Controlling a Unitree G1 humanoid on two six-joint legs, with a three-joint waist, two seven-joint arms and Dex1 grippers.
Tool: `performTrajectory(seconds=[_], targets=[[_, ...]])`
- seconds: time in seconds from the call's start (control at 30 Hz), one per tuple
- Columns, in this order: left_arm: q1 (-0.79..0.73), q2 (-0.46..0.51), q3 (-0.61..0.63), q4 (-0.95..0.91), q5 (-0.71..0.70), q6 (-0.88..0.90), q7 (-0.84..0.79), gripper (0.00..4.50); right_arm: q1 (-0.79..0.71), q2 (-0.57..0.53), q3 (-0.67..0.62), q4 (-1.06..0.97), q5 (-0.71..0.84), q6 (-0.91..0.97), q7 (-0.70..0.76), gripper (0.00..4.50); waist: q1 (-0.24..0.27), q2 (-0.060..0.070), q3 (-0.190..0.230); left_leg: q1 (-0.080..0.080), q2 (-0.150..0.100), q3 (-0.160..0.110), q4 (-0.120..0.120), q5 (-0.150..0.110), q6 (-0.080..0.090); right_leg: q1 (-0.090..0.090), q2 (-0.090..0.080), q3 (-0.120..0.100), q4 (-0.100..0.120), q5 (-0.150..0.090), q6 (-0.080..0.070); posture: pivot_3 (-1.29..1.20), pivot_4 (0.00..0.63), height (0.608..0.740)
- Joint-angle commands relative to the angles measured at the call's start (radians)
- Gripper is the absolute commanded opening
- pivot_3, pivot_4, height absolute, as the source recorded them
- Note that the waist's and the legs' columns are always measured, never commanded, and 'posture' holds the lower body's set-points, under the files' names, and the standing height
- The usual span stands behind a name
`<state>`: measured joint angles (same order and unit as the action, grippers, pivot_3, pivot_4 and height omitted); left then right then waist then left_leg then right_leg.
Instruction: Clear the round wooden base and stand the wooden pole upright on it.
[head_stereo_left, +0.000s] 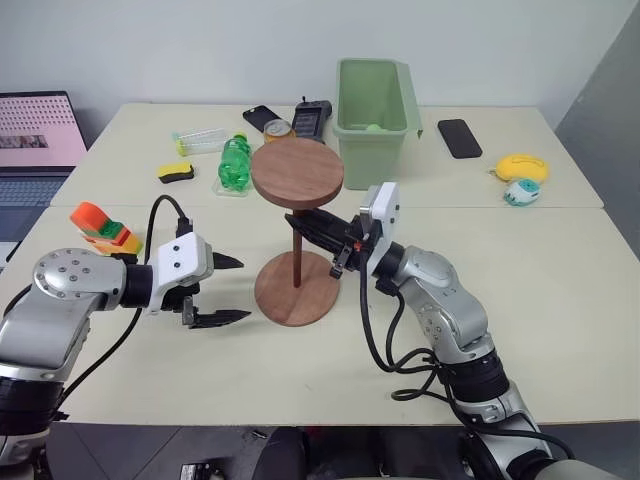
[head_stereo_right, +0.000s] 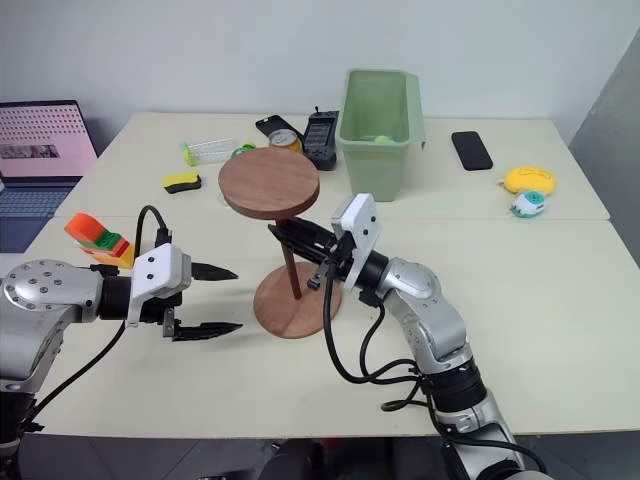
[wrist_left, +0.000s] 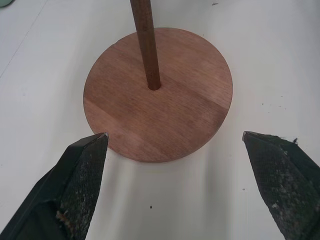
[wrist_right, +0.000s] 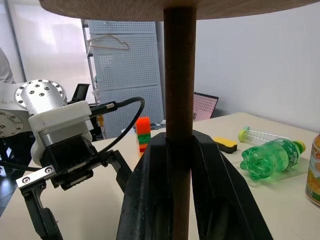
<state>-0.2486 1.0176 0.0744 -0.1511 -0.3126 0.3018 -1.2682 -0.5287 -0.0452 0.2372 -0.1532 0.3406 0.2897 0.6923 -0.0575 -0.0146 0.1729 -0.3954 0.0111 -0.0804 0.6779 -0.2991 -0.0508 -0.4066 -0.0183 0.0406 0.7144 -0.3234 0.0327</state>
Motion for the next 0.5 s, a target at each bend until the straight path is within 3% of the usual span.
performTrajectory(seconds=[0.03,0.5], targets=[[-0.011,0.002,0.006,-0.009,-0.008,-0.011,-0.001,4.50,0.013,-0.014,0.017,0.009,-0.015,0.001,0.000,0.17,0.000,0.000,0.000,0.000,0.000,0.000,0.000,0.000,0.000,0.000,0.000,0.000,0.000,0.000,0.000,0.00,0.150,0.740],[-0.007,0.005,0.012,-0.007,-0.007,-0.012,0.001,4.50,0.038,-0.035,0.033,0.044,-0.023,0.026,-0.010,0.17,0.000,0.000,-0.001,0.003,0.000,0.000,0.000,0.000,0.000,0.002,0.000,0.000,0.001,0.000,0.000,0.00,0.150,0.740]])
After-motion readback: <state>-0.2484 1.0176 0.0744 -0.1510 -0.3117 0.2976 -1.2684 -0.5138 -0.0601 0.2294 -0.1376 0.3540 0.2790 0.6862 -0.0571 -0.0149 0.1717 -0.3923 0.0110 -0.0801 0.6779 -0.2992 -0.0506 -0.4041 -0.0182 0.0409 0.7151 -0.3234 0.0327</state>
